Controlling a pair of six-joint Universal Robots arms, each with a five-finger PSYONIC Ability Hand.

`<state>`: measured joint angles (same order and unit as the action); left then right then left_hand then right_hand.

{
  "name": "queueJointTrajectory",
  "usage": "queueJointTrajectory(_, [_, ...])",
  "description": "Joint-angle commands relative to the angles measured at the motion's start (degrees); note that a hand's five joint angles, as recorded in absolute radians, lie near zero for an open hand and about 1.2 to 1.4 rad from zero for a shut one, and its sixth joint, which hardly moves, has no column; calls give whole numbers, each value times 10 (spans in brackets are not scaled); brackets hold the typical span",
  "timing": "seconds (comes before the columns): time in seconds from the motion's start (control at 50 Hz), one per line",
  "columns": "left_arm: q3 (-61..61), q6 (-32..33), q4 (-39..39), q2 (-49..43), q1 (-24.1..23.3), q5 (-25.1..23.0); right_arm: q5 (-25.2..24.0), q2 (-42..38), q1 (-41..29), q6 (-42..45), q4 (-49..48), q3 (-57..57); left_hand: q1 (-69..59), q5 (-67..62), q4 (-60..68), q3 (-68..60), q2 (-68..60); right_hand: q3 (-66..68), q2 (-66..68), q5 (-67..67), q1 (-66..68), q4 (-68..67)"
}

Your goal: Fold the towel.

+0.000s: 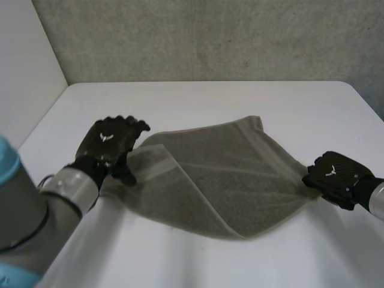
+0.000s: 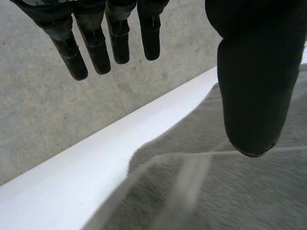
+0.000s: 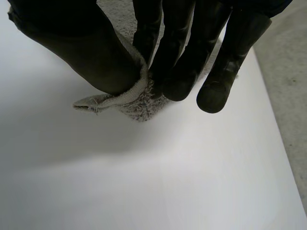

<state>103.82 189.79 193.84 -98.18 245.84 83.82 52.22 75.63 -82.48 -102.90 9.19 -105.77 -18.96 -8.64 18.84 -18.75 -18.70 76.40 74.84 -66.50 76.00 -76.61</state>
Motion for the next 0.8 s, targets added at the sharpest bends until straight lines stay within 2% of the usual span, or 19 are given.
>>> queueJointTrajectory(0.02, [-195,38,-124,-140,0,-1,-3,-7,5,17,16,6,-25,-28,26,-27,-28,36,52,-35,40,-34])
queueJointTrajectory(0.1, [-312,89,-187,-231,0,-1,-4,-14,2,2,14,5,-27,-30,28,-29,-30,36,52,-35,40,-34])
queueJointTrajectory(0.28, [-466,186,-206,-368,0,-14,-4,-25,0,-30,-3,6,-35,-39,37,-37,-38,36,52,-35,40,-34])
queueJointTrajectory(0.46, [-573,190,-247,-460,0,-99,-4,-42,1,-53,-18,5,-66,-69,67,-68,-68,36,52,-35,40,-34])
queueJointTrajectory(0.54, [-614,190,-266,-488,0,-103,-4,-46,1,-53,-19,4,-86,-89,87,-88,-88,36,52,-35,40,-34])
queueJointTrajectory(0.68, [-701,192,-316,-537,0,-100,-4,-51,1,-53,-20,2,-224,-227,225,-226,-226,36,52,-35,40,-34])
queueJointTrajectory(0.8, [-713,193,-330,-543,0,-98,-4,-51,2,-53,-21,4,-225,-229,227,-228,-228,36,52,-35,40,-34])
